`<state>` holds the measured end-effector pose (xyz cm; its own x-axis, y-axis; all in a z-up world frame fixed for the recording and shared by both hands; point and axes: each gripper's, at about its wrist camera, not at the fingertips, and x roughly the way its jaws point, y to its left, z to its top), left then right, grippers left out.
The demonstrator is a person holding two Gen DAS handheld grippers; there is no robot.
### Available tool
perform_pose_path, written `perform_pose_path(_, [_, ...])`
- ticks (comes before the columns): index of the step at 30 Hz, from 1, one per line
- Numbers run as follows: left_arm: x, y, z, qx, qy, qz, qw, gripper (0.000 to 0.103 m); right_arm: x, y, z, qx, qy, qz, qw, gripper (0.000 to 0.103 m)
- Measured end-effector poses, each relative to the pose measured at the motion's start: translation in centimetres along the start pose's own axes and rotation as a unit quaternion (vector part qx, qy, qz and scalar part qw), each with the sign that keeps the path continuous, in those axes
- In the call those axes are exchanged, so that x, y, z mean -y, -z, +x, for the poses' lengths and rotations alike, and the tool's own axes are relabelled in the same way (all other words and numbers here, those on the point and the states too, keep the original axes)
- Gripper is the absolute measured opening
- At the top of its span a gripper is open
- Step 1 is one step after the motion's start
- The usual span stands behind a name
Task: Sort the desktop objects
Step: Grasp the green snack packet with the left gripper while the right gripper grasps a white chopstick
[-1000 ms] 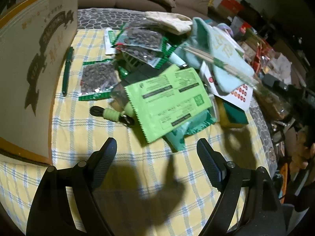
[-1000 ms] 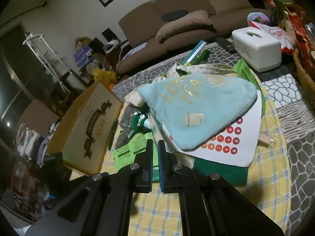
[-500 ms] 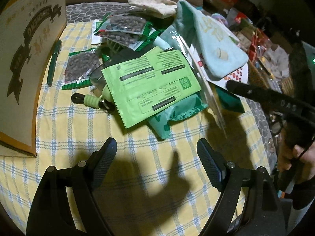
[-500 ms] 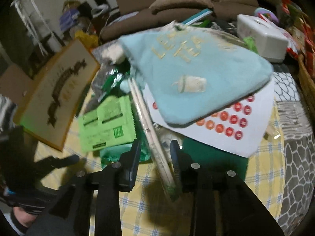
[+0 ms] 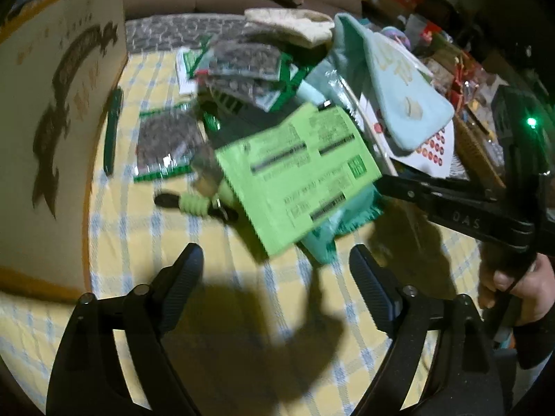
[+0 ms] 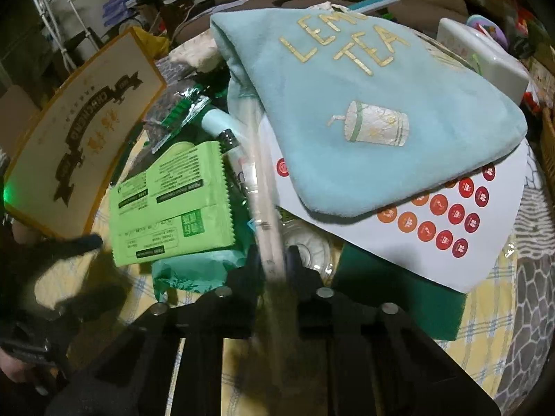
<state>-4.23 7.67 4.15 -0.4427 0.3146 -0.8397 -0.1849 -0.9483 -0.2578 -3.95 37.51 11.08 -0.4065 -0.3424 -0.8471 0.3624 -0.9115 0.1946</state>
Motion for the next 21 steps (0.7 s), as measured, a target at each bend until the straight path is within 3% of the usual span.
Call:
perform_pose_path(2, [0.2,-0.9,0.1,0.004,-0.005,0.015,0.9999,0.09,0.1,0.1,-0.4,0.004,-0.013,0.005,1.0,0.006])
perform_pose_path(8, [1.8,-3.1,1.1,0.003,-0.03,0.091,0.9954,0.094,0.0,-0.4,-2.3,0.025,-0.051,0.021,0.998,0.004])
perform_pose_path(14, [4.0,-3.1,3.2,-0.013,-0.068,0.177,0.9818,0.097,-0.2,-1.0,-4.1,0.051,-0.066,0.029,0.996,0.004])
perform_pose_path(19, [4.4,-2.8,3.8,-0.017,-0.072,0.186,0.9797,0.095,0.1,-1.1,-4.3,0.054,-0.07,0.034,0.995,0.004])
perform_pose_path(21, [4.3,-2.7,3.5,-0.015,-0.062,0.182,0.9812,0.086,0.1,-1.1,-4.4,0.054,-0.07,0.033,0.995,0.004])
